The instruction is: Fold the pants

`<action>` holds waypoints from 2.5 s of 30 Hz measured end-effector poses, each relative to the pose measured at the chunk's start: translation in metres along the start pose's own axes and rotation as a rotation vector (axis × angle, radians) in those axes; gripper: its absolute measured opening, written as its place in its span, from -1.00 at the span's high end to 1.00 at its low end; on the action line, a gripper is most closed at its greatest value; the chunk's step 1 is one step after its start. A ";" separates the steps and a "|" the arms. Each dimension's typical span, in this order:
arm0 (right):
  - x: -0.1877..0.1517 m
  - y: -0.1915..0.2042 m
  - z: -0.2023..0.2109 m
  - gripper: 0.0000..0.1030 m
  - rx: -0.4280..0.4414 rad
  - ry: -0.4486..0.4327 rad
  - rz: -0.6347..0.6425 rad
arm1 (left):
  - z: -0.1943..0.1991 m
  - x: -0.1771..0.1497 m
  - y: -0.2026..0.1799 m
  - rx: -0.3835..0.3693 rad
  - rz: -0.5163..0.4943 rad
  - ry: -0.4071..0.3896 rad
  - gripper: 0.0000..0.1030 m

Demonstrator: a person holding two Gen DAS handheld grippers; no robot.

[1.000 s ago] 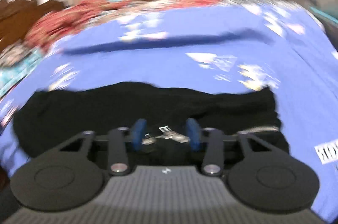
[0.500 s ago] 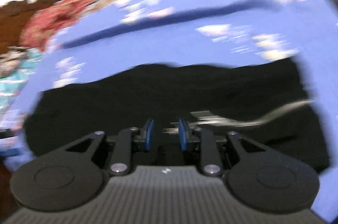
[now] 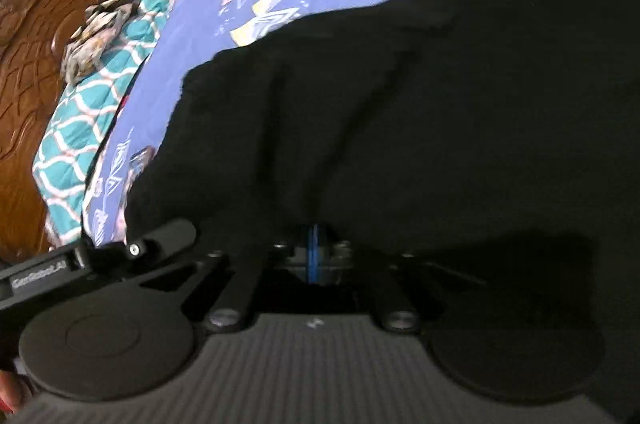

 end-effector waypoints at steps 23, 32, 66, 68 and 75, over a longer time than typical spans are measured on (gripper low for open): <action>-0.006 -0.194 0.133 -0.48 -0.106 -0.530 -0.288 | -0.021 -0.120 -0.159 -0.168 -0.684 0.287 -0.55; 0.031 -0.199 0.078 0.57 -0.176 -0.366 -0.318 | -0.003 -0.054 -0.072 0.000 -0.194 0.172 -0.53; -0.019 -0.340 0.185 0.72 -0.337 -0.609 -0.639 | -0.007 -0.037 -0.056 0.076 -0.141 0.186 -0.63; 0.001 -0.303 0.200 0.73 -0.323 -0.683 -0.508 | 0.005 -0.030 -0.051 0.065 -0.116 0.147 -0.63; 0.051 -0.118 0.158 0.72 -0.233 -0.708 0.116 | 0.022 -0.018 -0.038 0.046 -0.045 0.089 -0.63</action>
Point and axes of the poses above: each gripper's, at about its wrist camera, not at the fingertips, and z roughly against the way its jaws point, y to its left, x to its top, the point moved 4 cm from there along -z, roughly the way its jaws point, and after that the axes turned 15 degrees about -x, right-handed, at the moved point
